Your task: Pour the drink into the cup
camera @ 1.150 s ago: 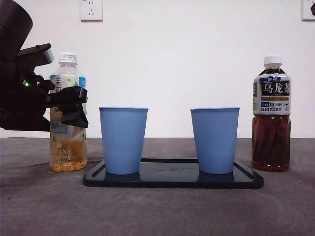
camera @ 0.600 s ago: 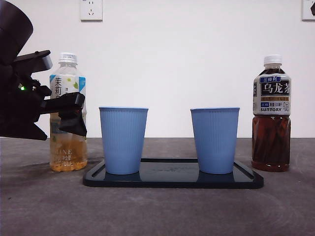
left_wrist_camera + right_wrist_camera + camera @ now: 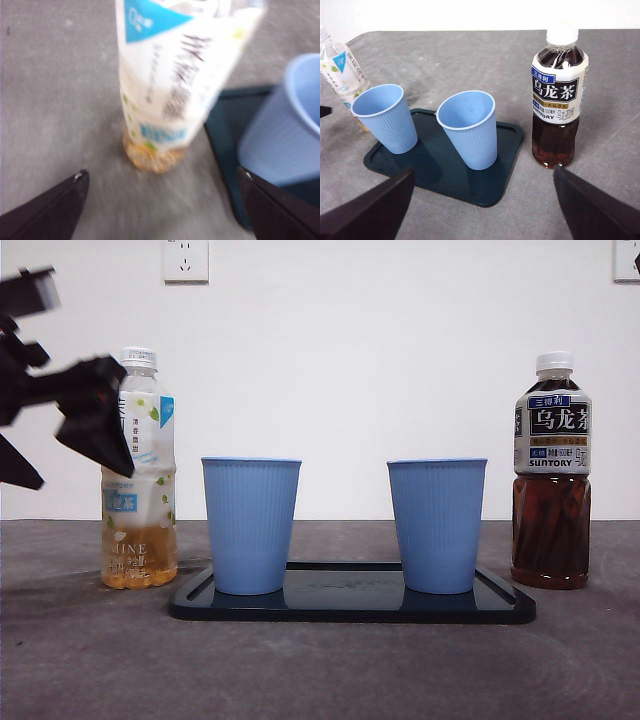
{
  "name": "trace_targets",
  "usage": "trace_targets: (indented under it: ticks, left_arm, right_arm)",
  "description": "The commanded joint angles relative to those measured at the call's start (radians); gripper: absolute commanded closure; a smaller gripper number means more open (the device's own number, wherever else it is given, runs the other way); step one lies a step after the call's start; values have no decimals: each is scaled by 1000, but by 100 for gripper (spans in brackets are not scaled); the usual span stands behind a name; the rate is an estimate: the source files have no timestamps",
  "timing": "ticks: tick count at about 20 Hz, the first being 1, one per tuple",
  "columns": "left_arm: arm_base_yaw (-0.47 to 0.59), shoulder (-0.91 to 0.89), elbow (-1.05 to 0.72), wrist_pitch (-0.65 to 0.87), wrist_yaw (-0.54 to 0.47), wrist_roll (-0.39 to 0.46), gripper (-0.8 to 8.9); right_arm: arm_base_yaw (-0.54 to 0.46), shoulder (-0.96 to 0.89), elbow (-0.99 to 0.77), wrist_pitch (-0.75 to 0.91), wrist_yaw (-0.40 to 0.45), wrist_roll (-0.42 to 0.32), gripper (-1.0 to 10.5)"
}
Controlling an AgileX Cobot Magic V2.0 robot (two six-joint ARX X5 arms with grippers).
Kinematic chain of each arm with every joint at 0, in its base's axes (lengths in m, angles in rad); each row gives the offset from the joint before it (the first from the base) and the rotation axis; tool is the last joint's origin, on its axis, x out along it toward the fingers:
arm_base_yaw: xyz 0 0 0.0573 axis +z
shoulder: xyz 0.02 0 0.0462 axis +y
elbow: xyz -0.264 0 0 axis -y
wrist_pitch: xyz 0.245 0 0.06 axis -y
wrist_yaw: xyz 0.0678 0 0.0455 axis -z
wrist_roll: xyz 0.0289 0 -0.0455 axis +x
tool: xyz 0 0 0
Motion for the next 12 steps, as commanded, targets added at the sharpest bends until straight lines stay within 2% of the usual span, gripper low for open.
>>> trace_targets:
  ticks: [1,5,7,10,12]
  left_arm:
    - [-19,-80,14,-69,3,-28,345]
    - [-48,-261,14,-222,30,-103,349]
    - [-57,-344,14,-296,74,-123,350]
    - [-64,-455,14,-392,85,-137,364]
    - [-64,-514,14,-433,85,-136,468]
  right_arm:
    - [6,2,14,10,8,10,506]
    - [6,3,14,10,22,10,506]
    - [6,3,14,10,29,10,506]
    - [6,3,14,10,29,10,506]
    - [6,3,14,10,29,10,509]
